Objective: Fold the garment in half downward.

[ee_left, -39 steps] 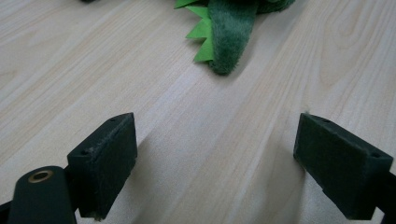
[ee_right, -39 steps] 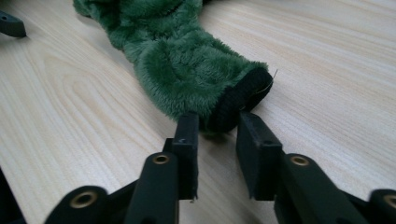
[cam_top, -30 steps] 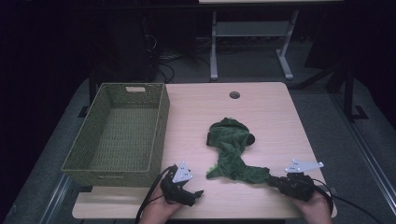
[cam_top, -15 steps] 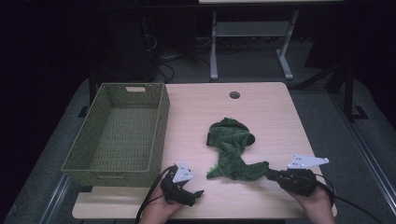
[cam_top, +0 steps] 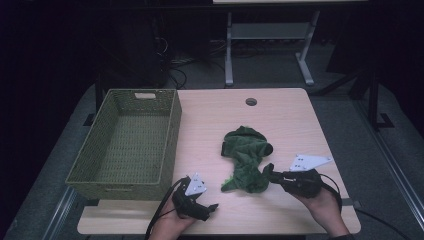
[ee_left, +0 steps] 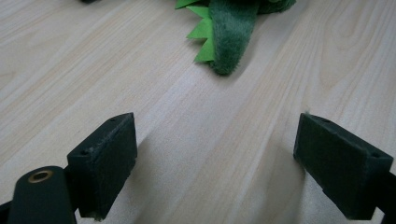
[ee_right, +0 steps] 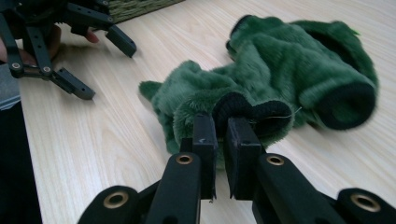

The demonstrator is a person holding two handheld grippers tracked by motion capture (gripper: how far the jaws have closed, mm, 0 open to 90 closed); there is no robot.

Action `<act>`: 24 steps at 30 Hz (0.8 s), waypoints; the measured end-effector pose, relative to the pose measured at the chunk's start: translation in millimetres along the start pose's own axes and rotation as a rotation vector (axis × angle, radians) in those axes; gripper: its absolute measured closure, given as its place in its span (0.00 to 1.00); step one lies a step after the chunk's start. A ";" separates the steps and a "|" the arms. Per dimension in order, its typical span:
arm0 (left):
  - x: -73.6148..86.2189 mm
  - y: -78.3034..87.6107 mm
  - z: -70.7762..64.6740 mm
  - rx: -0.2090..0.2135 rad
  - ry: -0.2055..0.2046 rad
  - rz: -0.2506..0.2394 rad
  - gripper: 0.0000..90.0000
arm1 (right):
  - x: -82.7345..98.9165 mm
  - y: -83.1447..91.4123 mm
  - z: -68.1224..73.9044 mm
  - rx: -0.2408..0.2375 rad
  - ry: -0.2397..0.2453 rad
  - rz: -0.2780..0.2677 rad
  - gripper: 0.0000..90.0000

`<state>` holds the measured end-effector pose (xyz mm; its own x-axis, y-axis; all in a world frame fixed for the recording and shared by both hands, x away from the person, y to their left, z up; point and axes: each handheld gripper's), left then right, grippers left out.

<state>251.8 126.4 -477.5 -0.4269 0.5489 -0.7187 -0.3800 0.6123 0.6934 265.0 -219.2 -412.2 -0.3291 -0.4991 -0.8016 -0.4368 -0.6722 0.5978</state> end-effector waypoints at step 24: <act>-0.1 0.2 0.1 0.000 -0.003 0.002 0.14 | -46.5 -48.9 4.5 -0.051 0.048 0.002 0.89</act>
<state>251.8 126.6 -477.3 -0.4252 0.5518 -0.7174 -0.3792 0.6111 0.6948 297.9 -160.7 -404.1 -0.2893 -0.5252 -0.8003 -0.3929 -0.6972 0.5996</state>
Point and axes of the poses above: each handheld gripper's, and its own axes: y roughly backward along the jaws, x roughly out of its underside, z roughly to its left, and after that the axes turned 4 degrees about y, right-handed
